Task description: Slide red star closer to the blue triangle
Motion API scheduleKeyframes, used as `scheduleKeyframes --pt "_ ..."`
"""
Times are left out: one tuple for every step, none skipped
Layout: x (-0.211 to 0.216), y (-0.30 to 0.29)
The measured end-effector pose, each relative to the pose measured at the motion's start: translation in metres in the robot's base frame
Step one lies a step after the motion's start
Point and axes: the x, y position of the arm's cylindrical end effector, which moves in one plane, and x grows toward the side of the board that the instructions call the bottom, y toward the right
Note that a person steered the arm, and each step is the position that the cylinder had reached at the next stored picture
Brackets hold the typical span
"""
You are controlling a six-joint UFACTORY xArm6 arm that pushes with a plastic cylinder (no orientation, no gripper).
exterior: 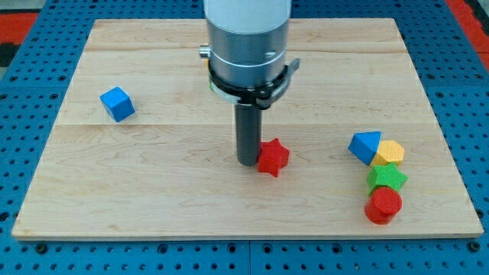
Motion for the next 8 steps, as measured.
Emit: scheduleKeyframes --pt "0.000 0.022" --pt "0.001 0.047" --pt "0.003 0.065" --pt "0.008 0.080" --pt "0.011 0.104" --pt "0.014 0.122" --pt "0.015 0.126" --pt "0.015 0.106"
